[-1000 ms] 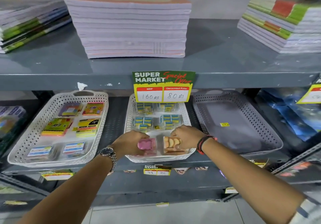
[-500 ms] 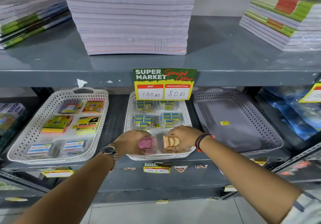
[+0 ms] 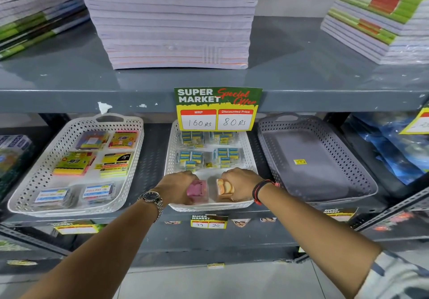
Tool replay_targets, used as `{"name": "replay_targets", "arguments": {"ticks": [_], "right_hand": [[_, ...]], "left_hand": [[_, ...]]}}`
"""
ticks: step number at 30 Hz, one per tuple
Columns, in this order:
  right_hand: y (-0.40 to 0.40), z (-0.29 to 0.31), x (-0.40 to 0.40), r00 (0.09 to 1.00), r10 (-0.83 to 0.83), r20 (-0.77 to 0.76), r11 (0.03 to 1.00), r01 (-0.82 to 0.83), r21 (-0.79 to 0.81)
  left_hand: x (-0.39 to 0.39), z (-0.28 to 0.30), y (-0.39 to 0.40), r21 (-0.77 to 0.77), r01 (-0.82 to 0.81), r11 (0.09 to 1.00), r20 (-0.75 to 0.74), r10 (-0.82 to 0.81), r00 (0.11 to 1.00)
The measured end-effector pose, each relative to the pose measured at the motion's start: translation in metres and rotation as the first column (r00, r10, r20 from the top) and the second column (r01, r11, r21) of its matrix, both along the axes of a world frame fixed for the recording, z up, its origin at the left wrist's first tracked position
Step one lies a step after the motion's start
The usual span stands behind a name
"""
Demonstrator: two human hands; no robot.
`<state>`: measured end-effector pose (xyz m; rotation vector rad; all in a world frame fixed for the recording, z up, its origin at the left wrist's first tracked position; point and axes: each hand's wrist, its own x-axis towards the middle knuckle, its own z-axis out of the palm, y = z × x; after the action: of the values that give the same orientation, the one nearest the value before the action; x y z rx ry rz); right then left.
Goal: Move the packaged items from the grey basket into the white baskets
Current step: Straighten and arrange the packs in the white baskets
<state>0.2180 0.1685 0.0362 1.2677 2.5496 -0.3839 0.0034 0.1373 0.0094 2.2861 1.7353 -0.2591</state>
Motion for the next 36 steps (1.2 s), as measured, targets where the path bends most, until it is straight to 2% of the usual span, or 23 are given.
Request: {"name": "replay_targets", "arguments": {"ticks": [8, 11, 15, 17, 20, 24, 29, 36], "right_hand": [[-0.005, 0.008, -0.005, 1.000, 0.002, -0.001, 1.000, -0.002, -0.027], [0.002, 0.011, -0.003, 1.000, -0.031, -0.006, 0.992, 0.030, -0.125], [0.025, 0.026, 0.010, 0.985, -0.134, -0.107, 0.941, 0.092, -0.326], [0.040, 0.034, 0.015, 0.969, -0.182, -0.169, 0.947, 0.126, -0.296], [0.063, 0.032, 0.015, 0.954, -0.202, -0.224, 0.972, 0.168, -0.162], [0.080, 0.016, 0.003, 0.978, -0.160, -0.134, 0.987, 0.155, -0.050], [0.093, -0.003, -0.010, 0.988, -0.154, -0.026, 0.987, 0.153, -0.040], [0.109, -0.016, -0.015, 0.985, -0.170, -0.029, 0.985, 0.169, -0.038]], "left_hand": [[0.000, 0.001, 0.003, -0.030, -0.005, 1.000, 0.033, 0.005, 0.999], [-0.007, 0.008, 0.005, -0.089, 0.032, 0.996, 0.113, -0.022, 0.993], [-0.027, 0.026, 0.016, -0.175, 0.020, 0.984, 0.275, 0.029, 0.961], [-0.033, 0.039, 0.023, -0.169, -0.017, 0.986, 0.293, 0.067, 0.954], [-0.036, 0.049, 0.037, -0.128, -0.091, 0.988, 0.323, 0.128, 0.938], [-0.033, 0.036, 0.055, -0.081, -0.096, 0.992, 0.217, 0.111, 0.970], [-0.023, 0.018, 0.069, -0.101, -0.094, 0.990, 0.167, 0.110, 0.980], [-0.026, 0.011, 0.090, -0.077, -0.059, 0.995, 0.175, 0.072, 0.982]]}}
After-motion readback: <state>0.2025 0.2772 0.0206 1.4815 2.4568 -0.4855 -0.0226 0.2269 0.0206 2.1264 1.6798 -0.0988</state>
